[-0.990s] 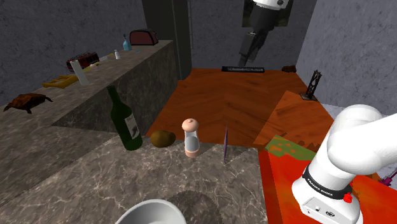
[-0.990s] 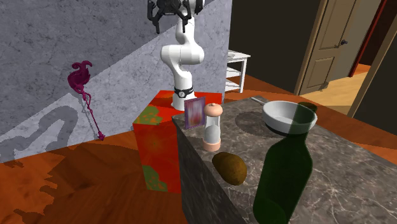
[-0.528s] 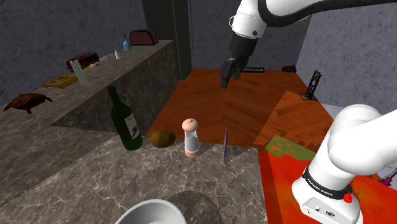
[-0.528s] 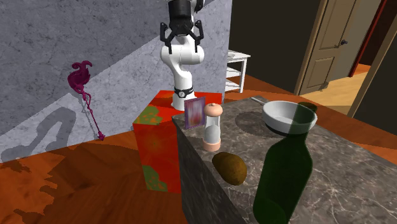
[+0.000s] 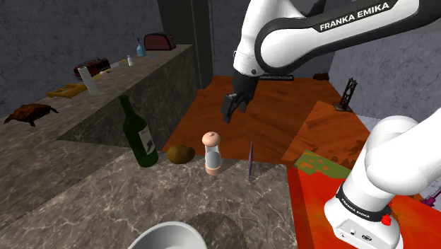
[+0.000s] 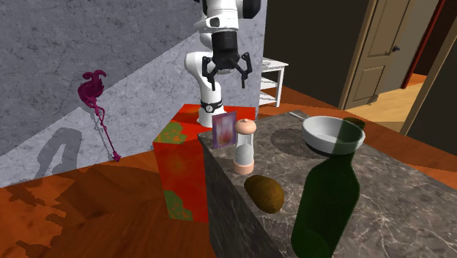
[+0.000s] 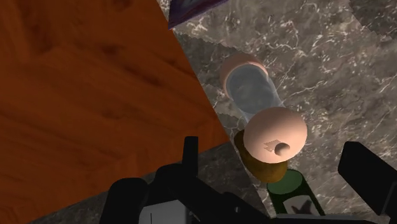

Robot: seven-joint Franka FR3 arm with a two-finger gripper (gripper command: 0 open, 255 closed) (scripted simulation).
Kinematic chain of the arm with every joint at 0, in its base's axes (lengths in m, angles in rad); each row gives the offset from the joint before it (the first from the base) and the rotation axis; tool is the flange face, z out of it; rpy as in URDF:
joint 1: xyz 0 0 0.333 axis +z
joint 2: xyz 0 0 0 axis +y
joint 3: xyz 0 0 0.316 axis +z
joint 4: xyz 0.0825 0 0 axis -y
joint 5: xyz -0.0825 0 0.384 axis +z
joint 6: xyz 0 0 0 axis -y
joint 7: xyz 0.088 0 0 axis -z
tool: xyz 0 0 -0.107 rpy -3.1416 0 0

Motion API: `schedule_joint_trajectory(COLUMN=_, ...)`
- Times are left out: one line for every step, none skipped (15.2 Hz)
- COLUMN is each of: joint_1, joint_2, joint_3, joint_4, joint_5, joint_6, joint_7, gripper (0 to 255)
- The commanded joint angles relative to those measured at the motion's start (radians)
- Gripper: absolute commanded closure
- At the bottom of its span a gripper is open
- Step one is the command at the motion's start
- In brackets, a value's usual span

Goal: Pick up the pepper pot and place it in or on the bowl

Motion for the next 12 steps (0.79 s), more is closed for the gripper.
schedule_joint_trajectory(joint_1=0.006, joint_2=0.062, joint_3=0.033, joint_4=-0.007, joint_5=0.014, joint_6=0.075, joint_7=0.031, gripper=0)
schedule_joint_trajectory(joint_1=0.007, joint_2=0.093, joint_3=0.047, joint_4=-0.007, joint_5=0.018, joint_6=0.109, joint_7=0.044, gripper=0)
schedule_joint_trajectory(joint_1=0.008, joint_2=0.126, joint_3=0.062, joint_4=-0.005, joint_5=0.022, joint_6=0.142, joint_7=0.059, gripper=0)
schedule_joint_trajectory(joint_1=0.009, joint_2=0.159, joint_3=0.077, joint_4=-0.002, joint_5=0.023, joint_6=0.174, joint_7=0.074, gripper=0)
schedule_joint_trajectory(joint_1=0.009, joint_2=0.194, joint_3=0.092, joint_4=0.002, joint_5=0.023, joint_6=0.207, joint_7=0.089, gripper=0)
schedule_joint_trajectory(joint_1=0.009, joint_2=0.212, joint_3=0.099, joint_4=0.005, joint_5=0.023, joint_6=0.223, joint_7=0.097, gripper=0)
schedule_joint_trajectory(joint_1=0.008, joint_2=0.223, joint_3=0.102, joint_4=0.001, joint_5=0.022, joint_6=0.238, joint_7=0.098, gripper=0)
schedule_joint_trajectory(joint_1=0.008, joint_2=0.234, joint_3=0.105, joint_4=-0.003, joint_5=0.021, joint_6=0.253, joint_7=0.099, gripper=0)
schedule_joint_trajectory(joint_1=0.007, joint_2=0.246, joint_3=0.108, joint_4=-0.007, joint_5=0.020, joint_6=0.269, joint_7=0.101, gripper=0)
schedule_joint_trajectory(joint_1=0.006, joint_2=0.258, joint_3=0.111, joint_4=-0.010, joint_5=0.019, joint_6=0.284, joint_7=0.102, gripper=0)
schedule_joint_trajectory(joint_1=0.005, joint_2=0.271, joint_3=0.114, joint_4=-0.013, joint_5=0.017, joint_6=0.300, joint_7=0.103, gripper=0)
schedule_joint_trajectory(joint_1=0.004, joint_2=0.283, joint_3=0.117, joint_4=-0.016, joint_5=0.015, joint_6=0.315, joint_7=0.105, gripper=0)
